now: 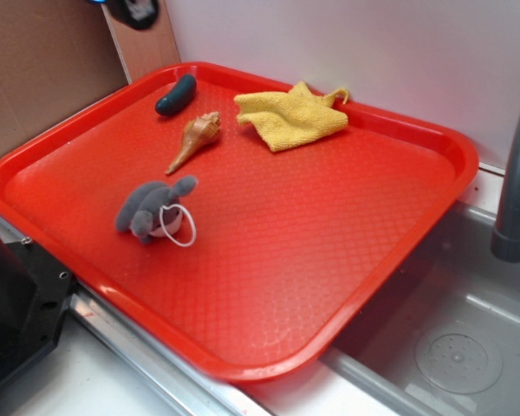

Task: Grab the yellow cloth.

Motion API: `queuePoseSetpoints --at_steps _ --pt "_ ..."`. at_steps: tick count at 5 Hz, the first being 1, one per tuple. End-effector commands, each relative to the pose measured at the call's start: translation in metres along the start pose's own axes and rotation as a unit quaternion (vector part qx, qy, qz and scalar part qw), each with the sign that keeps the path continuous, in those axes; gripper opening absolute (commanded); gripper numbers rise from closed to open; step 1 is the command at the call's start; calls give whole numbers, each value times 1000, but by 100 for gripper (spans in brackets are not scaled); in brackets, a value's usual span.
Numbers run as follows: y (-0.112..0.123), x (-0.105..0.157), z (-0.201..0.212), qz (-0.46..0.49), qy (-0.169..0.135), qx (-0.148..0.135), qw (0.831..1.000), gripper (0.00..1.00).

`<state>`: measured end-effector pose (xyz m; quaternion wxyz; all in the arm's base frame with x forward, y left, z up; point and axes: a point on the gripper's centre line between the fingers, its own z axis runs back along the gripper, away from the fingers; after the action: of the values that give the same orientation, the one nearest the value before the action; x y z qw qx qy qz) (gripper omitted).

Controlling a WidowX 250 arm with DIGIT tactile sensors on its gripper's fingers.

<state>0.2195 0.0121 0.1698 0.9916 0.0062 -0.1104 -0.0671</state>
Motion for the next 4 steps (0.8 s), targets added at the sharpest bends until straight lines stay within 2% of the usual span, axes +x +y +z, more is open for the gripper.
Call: queuePoseSetpoints --at_steps 1,2,3,4 --pt "1 60 -55 -81 -46 -38 995 100" --pt "-3 85 -93 -118 -45 -40 991 100" --pt "-2 95 -120 -140 -33 -35 989 100" --pt "-9 94 -136 -176 -25 -95 980 100"
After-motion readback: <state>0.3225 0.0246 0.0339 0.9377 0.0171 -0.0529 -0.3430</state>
